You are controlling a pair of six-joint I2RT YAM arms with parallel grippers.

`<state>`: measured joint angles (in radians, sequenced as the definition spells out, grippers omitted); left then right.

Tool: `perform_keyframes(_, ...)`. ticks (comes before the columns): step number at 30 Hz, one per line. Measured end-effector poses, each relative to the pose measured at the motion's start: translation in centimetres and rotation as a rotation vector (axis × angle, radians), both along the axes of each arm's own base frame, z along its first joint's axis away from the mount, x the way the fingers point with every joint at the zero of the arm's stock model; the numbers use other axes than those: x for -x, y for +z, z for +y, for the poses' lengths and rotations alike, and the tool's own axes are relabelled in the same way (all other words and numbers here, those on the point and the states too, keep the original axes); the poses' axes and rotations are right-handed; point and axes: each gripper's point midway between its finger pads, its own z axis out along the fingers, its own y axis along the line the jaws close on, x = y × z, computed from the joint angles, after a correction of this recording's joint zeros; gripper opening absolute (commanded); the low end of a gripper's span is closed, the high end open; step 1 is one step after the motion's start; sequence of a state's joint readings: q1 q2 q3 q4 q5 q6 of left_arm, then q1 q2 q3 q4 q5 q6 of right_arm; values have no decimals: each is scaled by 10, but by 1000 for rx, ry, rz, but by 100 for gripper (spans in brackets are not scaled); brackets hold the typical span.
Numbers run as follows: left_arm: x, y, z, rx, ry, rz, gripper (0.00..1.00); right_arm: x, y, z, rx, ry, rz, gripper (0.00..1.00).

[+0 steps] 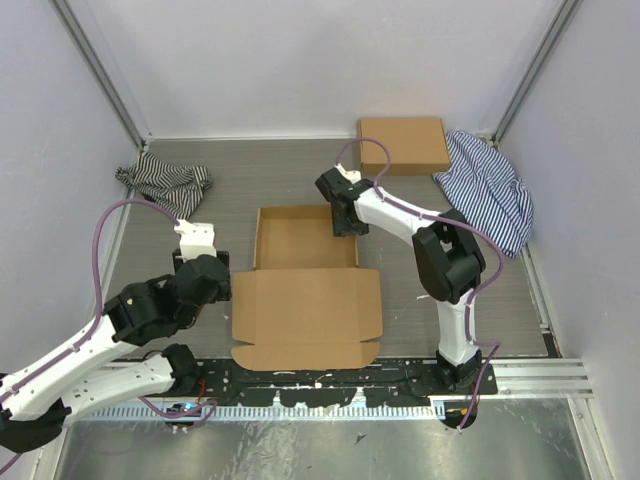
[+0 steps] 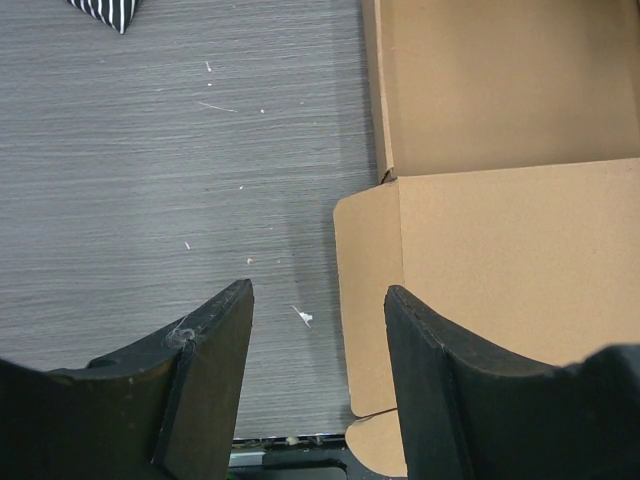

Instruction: Fold the paper box

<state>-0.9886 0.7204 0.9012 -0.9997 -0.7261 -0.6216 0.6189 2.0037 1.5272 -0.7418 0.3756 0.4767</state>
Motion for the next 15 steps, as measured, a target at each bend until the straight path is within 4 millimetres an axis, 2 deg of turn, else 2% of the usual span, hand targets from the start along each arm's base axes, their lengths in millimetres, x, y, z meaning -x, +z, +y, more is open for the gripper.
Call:
perform_keyframes(5, 0, 0, 0, 0, 0, 0, 62, -14, 12, 4, -36, -11, -29, 43)
perform_keyframes(8, 0, 0, 0, 2, 0, -2, 62, -19, 7, 3, -39, -17, -21, 38)
perform_keyframes(11, 0, 1, 1, 5, 1, -4, 62, -19, -7, -1, -21, -20, 8, 24)
perform_keyframes(12, 0, 1, 1, 6, 1, -5, 62, -19, -13, -2, -12, -19, 20, 18)
perform_keyframes(13, 0, 1, 1, 6, 1, -5, 62, -18, -18, -2, -6, -18, 32, 7)
perform_keyframes(14, 0, 1, 1, 6, 1, -5, 62, -17, -24, -3, 1, -17, 43, 2)
perform_keyframes(15, 0, 1, 1, 6, 1, -5, 62, -17, -25, -3, 2, -14, 45, 1)
